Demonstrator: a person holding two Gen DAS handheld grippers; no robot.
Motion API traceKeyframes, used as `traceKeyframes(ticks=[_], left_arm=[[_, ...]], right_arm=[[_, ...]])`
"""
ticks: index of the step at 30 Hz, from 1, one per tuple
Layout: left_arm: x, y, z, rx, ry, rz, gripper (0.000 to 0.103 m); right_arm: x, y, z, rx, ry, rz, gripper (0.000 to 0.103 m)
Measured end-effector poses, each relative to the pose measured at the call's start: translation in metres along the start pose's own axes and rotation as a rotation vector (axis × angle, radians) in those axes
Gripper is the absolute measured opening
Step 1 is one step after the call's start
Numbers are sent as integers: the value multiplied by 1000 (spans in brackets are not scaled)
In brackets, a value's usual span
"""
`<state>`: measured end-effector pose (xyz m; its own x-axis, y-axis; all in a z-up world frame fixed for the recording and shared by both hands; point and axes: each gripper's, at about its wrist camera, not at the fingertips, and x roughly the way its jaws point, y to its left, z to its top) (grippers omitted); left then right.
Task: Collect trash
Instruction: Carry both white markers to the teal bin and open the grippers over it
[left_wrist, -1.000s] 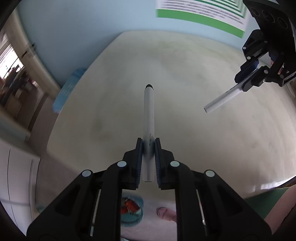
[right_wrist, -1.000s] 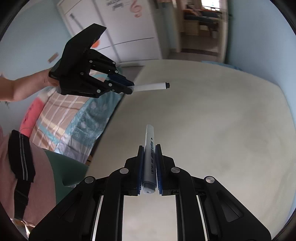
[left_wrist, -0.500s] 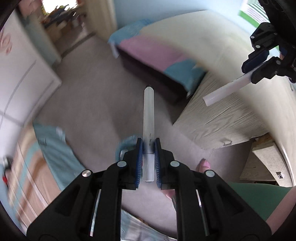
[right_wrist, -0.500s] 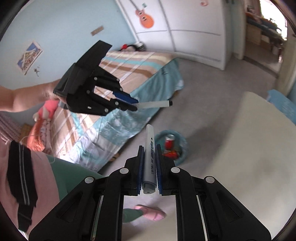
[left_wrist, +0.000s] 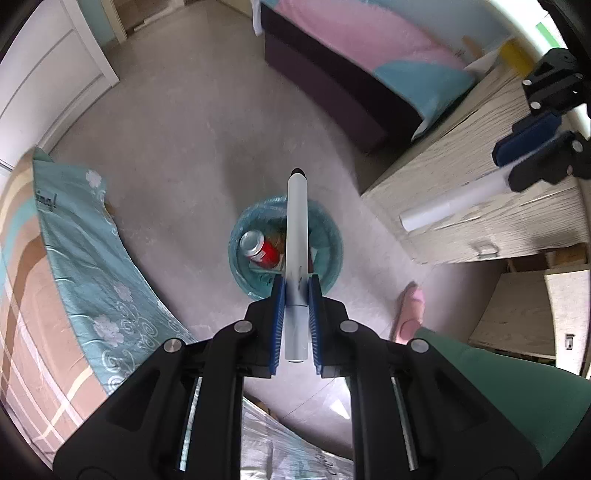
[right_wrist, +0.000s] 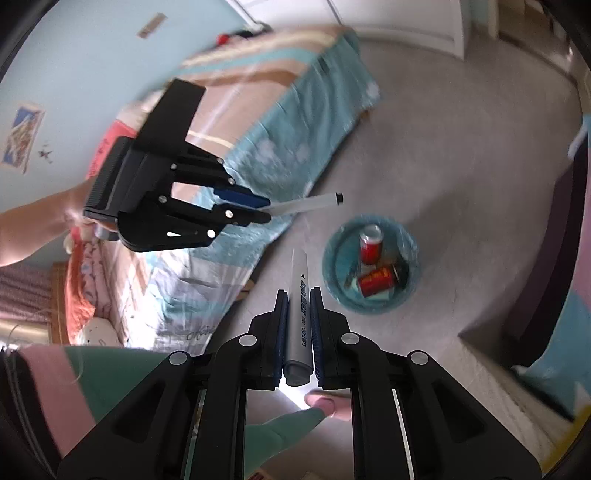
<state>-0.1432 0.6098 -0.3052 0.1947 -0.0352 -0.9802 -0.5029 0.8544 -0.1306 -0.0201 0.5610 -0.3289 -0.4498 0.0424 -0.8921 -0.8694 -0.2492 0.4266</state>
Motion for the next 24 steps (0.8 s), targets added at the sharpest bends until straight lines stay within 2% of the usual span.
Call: traceKeyframes(ticks=[4,10,12,13,14,15,16,17,18,24], left_arm=[[50,10,5,9,55,-26,11],[133,28,10,-56,151,-96,11],[151,33,12,-68,164,-104,11],[159,35,13,-71,171,-101,11],[169,39,14,-85,181,-106,18],[173,41,14,-96,185,-119,24],[175,43,15,-100,181,-113,35],[176,45,17,-94,174,-85,45],[176,47,18,-92,167,-75,46],[153,50,20,-105,143,-75,46]], right_arm=[[56,-34,2,117,34,-29,13],[140,-81,2,239,104,-69,14],[156,-91,2,263,117,-57,14],[163,-92,4,251,115,-68,17],[165,-93,5,242,109,-73,18],[167,-95,6,244,108,-73,23],[167,-96,7,257,107,-70,40],[165,-98,8,260,94,-78,45],[162,-97,8,258,80,-86,48],[138,-91,7,248,58,-88,48]])
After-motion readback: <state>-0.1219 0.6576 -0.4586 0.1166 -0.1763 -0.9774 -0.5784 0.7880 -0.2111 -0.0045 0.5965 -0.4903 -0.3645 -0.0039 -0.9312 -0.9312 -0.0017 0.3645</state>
